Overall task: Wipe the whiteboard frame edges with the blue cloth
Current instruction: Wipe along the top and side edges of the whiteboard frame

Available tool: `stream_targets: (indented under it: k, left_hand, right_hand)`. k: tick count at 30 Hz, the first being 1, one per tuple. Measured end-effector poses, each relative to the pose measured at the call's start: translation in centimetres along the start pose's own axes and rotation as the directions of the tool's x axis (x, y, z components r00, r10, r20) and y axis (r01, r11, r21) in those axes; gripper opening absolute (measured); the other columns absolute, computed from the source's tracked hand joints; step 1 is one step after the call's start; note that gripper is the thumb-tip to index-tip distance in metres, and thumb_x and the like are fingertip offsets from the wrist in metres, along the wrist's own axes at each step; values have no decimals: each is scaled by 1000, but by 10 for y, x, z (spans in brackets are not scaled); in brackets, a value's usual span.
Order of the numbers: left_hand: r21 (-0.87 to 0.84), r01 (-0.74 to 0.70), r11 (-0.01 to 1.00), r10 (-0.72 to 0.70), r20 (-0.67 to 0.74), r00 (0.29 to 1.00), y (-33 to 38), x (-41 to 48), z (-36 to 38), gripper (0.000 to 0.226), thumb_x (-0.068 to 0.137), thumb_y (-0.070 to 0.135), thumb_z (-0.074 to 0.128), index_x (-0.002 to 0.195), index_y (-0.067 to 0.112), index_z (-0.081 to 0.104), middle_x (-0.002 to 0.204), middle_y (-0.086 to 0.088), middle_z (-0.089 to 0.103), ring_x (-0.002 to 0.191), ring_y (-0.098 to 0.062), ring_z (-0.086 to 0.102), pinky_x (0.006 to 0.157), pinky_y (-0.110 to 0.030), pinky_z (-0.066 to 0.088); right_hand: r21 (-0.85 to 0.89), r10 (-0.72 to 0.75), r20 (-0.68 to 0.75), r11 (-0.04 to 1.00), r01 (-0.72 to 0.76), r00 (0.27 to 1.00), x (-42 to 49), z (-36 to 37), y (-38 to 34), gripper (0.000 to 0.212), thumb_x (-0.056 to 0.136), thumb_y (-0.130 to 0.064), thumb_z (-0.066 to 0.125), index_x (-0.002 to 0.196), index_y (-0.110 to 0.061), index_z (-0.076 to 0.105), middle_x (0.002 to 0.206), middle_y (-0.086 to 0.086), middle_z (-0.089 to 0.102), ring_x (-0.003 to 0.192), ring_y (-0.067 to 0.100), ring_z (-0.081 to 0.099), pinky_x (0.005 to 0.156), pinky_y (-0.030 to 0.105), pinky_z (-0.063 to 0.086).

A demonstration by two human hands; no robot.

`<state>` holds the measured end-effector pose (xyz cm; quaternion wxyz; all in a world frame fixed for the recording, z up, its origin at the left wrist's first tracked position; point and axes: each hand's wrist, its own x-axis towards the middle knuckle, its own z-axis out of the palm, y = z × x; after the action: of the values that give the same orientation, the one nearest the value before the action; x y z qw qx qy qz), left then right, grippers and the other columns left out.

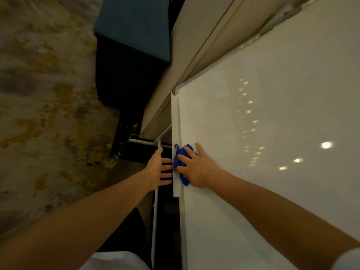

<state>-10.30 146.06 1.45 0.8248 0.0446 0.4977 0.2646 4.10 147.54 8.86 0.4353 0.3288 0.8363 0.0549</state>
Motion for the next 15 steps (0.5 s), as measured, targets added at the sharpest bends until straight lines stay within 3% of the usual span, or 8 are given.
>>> stream_targets:
  k: [6,11,15]
  left_hand:
    - [-32,59,998,-58,29,998,75,49,9,51,93,65,36,94,19,61,97,-7,66,89,-28,63,63,-41,48]
    - [-2,37,999,-37,46,998,147,101,31,54,91,66,38,108,19,60,111,-11,68,103,-32,64,83,-48,53]
    - [31,-7,999,6,26,1000,215,136,48,51,89,70,36,104,27,58,103,-5,66,98,-27,63,69,-42,50]
  right_hand:
    - [34,54,-28,998,-53,998,78,-19,68,60,92,-40,60,146,-31,35,161,8,22,148,42,7,115,67,2]
    - [55,93,-116,995,-87,989,145,-33,137,57,92,-36,59,145,-29,37,161,10,21,148,43,5,115,67,0]
    - [72,175,-156,984,-166,972,194,-48,180,61,89,-41,61,145,-30,37,161,10,22,148,43,3,114,67,0]
